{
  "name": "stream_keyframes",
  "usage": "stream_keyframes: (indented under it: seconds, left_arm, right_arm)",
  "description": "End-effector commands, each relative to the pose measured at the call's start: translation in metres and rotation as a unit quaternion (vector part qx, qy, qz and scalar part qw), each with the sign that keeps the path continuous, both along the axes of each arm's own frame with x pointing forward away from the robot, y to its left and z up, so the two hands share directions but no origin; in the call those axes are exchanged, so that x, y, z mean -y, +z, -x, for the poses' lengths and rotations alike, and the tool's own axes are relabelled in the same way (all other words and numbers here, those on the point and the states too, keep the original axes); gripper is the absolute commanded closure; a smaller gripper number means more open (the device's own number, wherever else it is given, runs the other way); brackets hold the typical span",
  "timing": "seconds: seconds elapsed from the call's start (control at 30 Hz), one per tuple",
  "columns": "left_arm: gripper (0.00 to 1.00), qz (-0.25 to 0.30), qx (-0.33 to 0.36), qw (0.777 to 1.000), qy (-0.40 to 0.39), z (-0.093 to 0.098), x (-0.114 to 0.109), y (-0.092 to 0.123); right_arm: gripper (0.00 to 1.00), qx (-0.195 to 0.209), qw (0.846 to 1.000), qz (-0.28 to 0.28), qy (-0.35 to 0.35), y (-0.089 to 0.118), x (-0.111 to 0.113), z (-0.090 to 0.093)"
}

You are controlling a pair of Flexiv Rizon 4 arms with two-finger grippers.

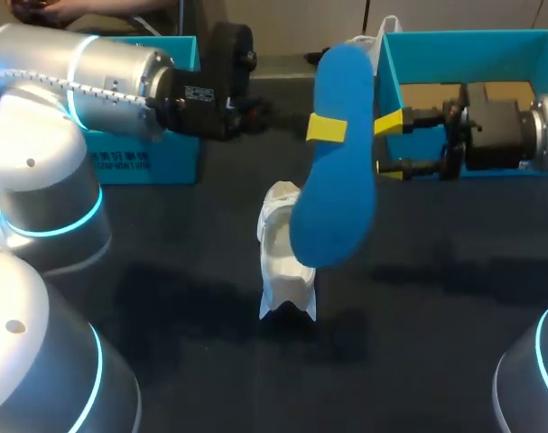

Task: Take the shoe out of the shoebox, open the shoe tongue, remove and reinsert the insole, then place the shoe into the shoebox

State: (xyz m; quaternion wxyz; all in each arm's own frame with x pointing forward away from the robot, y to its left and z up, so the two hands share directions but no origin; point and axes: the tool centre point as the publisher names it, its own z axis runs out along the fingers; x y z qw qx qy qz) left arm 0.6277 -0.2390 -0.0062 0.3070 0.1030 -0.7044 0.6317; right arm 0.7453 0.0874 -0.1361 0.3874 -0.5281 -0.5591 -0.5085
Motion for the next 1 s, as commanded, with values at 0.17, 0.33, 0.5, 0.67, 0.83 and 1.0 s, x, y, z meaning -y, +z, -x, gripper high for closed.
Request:
stream_keyframes:
  seconds: [0.17, 0.33, 0.5, 0.67, 0.83, 1.0]
  left_arm:
    - [1.00, 0.010, 0.146, 0.989, -0.023, -0.011, -0.018, -0.009]
    - [1.00, 0.017, 0.260, 0.965, -0.012, -0.016, -0.021, -0.016]
    - [1.00, 0.029, 0.405, 0.914, -0.016, -0.024, -0.025, -0.025]
    - [1.00, 0.065, 0.495, 0.867, -0.002, -0.035, -0.028, -0.031]
    - [1.00, 0.099, 0.589, 0.802, -0.014, -0.045, -0.026, -0.030]
    - [1.00, 0.126, 0.677, 0.726, -0.002, -0.054, -0.024, -0.027]
  right_arm:
    - [0.00, -0.009, 1.000, 0.006, -0.003, 0.010, -0.002, -0.002]
    - [0.00, -0.009, 1.000, 0.006, -0.003, 0.010, -0.002, -0.002]
    - [0.00, -0.009, 1.000, 0.006, -0.003, 0.010, -0.002, -0.002]
    - [0.00, -0.009, 1.000, 0.006, -0.003, 0.010, -0.002, -0.002]
    - [0.00, -0.009, 1.000, 0.006, -0.003, 0.010, -0.002, -0.002]
    - [0.00, -0.009, 1.000, 0.006, -0.003, 0.010, -0.002, -0.002]
